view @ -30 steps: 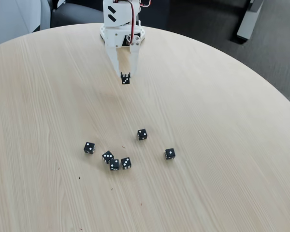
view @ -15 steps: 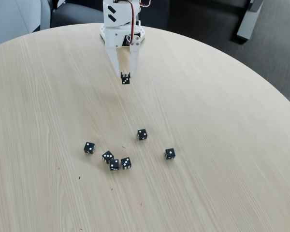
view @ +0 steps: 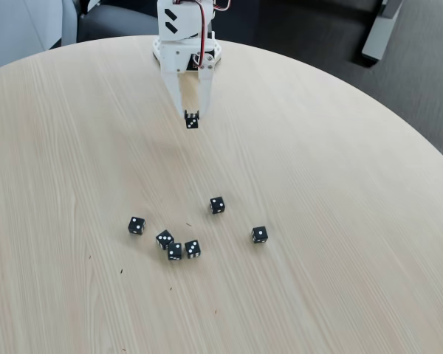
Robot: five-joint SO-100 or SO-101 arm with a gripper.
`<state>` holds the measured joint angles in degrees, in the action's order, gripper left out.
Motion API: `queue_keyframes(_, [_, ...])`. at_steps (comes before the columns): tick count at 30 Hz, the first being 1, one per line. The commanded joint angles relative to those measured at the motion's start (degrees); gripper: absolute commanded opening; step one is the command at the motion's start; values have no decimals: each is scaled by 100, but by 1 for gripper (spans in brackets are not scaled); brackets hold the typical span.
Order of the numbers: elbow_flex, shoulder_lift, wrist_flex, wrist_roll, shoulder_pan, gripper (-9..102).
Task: Pick up the dice with number 6
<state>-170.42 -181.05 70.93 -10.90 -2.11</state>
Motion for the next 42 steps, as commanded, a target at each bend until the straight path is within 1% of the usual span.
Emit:
queue_keyframes(1, [18, -26, -79, -62, -44, 2])
queue_keyframes(42, [18, -26, -79, -132, 18, 0])
